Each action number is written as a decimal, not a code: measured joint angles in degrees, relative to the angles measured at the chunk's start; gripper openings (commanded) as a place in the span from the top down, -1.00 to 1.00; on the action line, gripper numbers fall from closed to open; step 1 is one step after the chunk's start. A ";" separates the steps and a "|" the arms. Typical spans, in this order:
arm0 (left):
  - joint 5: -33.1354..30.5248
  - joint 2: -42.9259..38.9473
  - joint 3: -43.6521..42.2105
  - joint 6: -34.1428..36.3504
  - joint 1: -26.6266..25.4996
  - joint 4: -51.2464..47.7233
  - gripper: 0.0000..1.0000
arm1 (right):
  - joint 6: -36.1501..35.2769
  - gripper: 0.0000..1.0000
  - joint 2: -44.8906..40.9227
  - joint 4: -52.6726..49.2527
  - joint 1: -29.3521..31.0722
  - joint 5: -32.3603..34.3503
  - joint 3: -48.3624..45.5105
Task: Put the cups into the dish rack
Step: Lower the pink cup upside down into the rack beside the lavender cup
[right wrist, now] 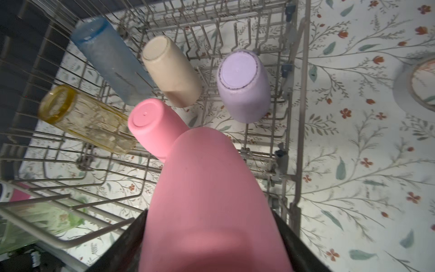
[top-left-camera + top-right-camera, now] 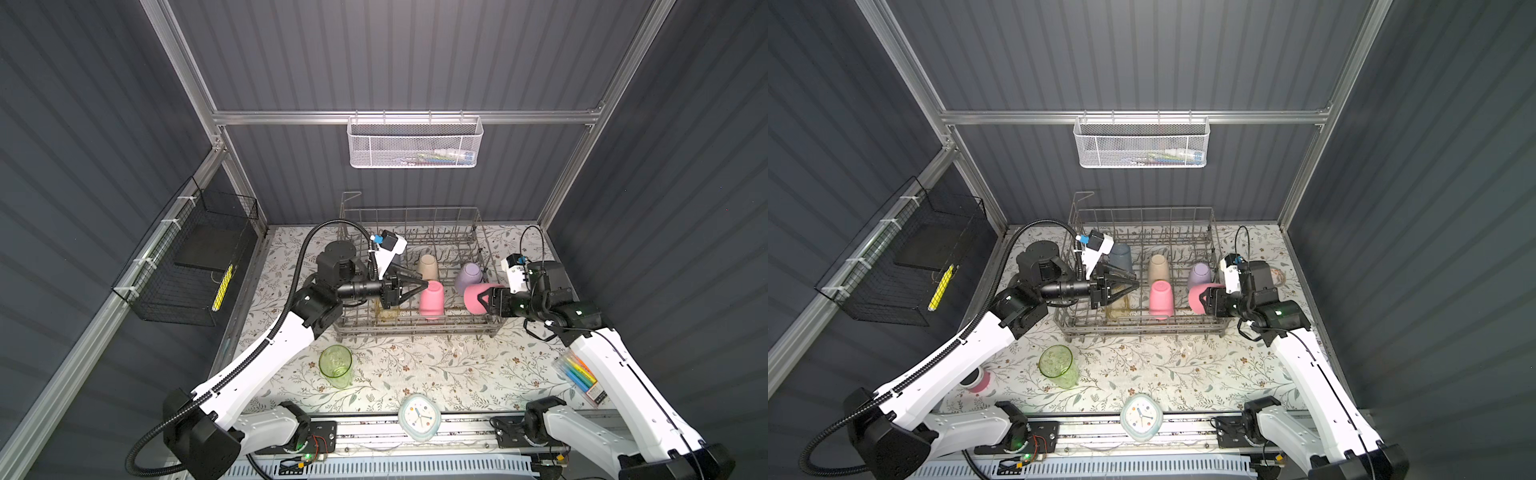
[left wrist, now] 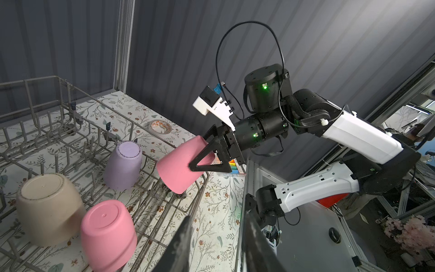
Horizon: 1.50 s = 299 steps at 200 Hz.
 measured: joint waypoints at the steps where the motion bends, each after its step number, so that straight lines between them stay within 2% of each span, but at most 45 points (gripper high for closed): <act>1: 0.00 0.00 0.00 0.02 0.00 0.00 0.25 | -0.07 -0.11 0.07 -0.07 0.09 0.26 0.04; 41: -0.15 0.04 -0.57 0.39 0.00 -0.24 0.26 | -1.53 -0.12 3.04 -1.01 1.81 6.14 1.60; 105: -0.15 0.70 -0.70 0.81 0.00 -0.70 0.26 | -2.84 -0.12 6.80 -0.98 3.08 11.34 2.69; 299: -0.13 1.64 -0.70 2.32 0.00 -1.62 0.28 | -2.95 -0.13 15.54 1.40 5.01 11.85 3.48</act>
